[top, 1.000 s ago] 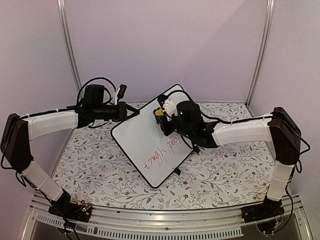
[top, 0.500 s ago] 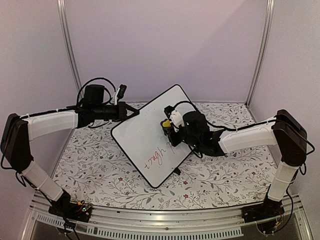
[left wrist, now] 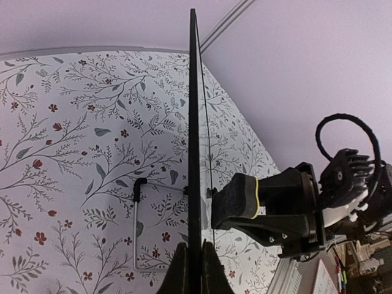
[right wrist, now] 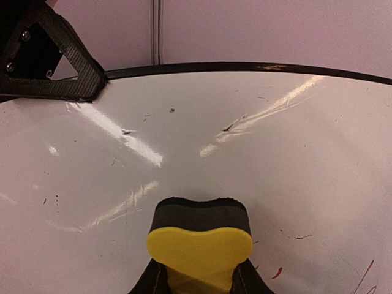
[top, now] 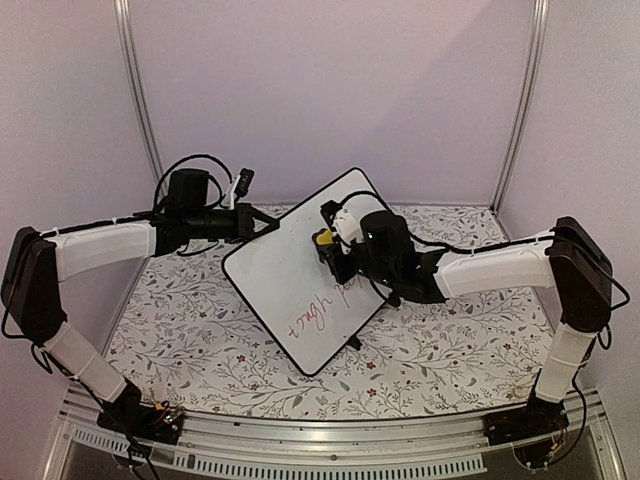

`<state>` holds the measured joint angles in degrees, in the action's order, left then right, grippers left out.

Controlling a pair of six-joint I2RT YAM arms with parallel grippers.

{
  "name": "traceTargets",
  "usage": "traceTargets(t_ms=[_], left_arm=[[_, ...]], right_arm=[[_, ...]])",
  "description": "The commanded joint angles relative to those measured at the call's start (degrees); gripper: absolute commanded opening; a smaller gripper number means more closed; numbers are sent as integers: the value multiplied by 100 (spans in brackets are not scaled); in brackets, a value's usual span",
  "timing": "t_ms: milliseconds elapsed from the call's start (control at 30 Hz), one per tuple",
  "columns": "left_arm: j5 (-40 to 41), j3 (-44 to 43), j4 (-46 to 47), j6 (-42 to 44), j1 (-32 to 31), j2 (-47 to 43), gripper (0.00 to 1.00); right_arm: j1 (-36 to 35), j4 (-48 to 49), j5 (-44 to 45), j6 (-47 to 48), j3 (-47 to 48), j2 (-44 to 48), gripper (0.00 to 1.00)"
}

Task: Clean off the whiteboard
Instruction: Erase the whiteboard at the center of the board.

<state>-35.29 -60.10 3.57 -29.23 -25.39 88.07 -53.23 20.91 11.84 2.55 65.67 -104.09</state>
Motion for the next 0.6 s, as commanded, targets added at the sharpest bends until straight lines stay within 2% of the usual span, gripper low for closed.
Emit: traceTargets(t_ms=[0, 133, 300, 567], left_arm=[[-226, -99, 183, 193, -54, -49, 0], [-249, -99, 195, 181, -53, -17, 0], [-267, -94, 209, 172, -50, 9, 0], [-213, -90, 188, 207, -59, -18, 0]], right_arm=[[-26, -355, 274, -144, -95, -112, 0], [9, -928, 728, -228, -158, -32, 0], [67, -1242, 837, -228, -81, 91, 0], [1, -1622, 467, -228, 490, -284, 0]])
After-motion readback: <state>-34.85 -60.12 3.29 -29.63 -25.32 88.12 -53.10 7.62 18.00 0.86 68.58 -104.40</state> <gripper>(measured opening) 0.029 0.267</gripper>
